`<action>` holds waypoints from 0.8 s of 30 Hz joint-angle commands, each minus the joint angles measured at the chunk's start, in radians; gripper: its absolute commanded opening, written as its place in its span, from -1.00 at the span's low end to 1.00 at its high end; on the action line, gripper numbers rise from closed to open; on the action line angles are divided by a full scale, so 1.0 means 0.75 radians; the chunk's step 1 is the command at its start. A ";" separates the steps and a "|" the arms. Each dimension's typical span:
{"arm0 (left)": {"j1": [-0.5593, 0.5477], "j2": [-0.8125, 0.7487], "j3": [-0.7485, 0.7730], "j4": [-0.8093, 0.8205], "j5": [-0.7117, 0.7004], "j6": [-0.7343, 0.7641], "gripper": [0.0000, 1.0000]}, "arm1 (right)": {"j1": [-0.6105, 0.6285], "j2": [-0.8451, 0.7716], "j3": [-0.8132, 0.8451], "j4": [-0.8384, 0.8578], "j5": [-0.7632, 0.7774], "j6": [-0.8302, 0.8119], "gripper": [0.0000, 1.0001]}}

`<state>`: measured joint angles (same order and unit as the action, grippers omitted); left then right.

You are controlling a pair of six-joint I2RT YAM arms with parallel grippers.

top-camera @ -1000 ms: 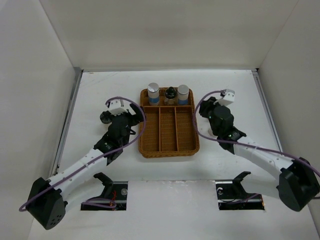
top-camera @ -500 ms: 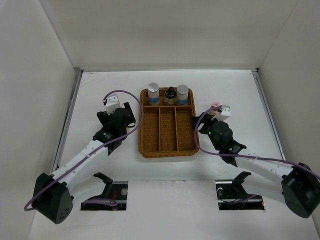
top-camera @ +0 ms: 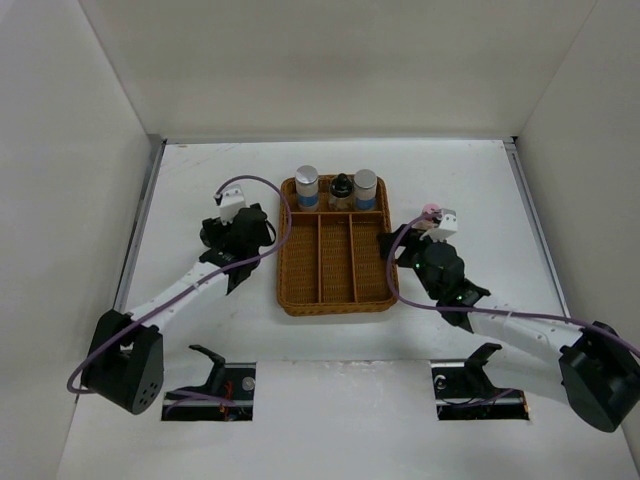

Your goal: Organize the condiment bottles

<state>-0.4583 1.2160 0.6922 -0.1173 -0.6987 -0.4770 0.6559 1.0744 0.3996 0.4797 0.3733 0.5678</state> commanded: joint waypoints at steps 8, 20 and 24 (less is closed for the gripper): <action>-0.007 -0.073 0.079 0.110 0.038 0.055 -0.14 | 0.010 0.030 0.034 0.084 -0.017 0.002 0.62; -0.249 -0.210 0.329 0.046 -0.032 0.141 -0.23 | 0.010 0.061 0.036 0.105 -0.015 0.002 0.66; -0.333 -0.079 0.390 0.138 0.013 0.143 -0.23 | 0.010 0.056 0.032 0.101 -0.017 0.002 0.66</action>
<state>-0.6758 1.1034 0.9298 -0.1242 -0.6987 -0.3889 0.6559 1.1217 0.3996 0.4881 0.3645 0.5686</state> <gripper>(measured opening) 0.610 0.830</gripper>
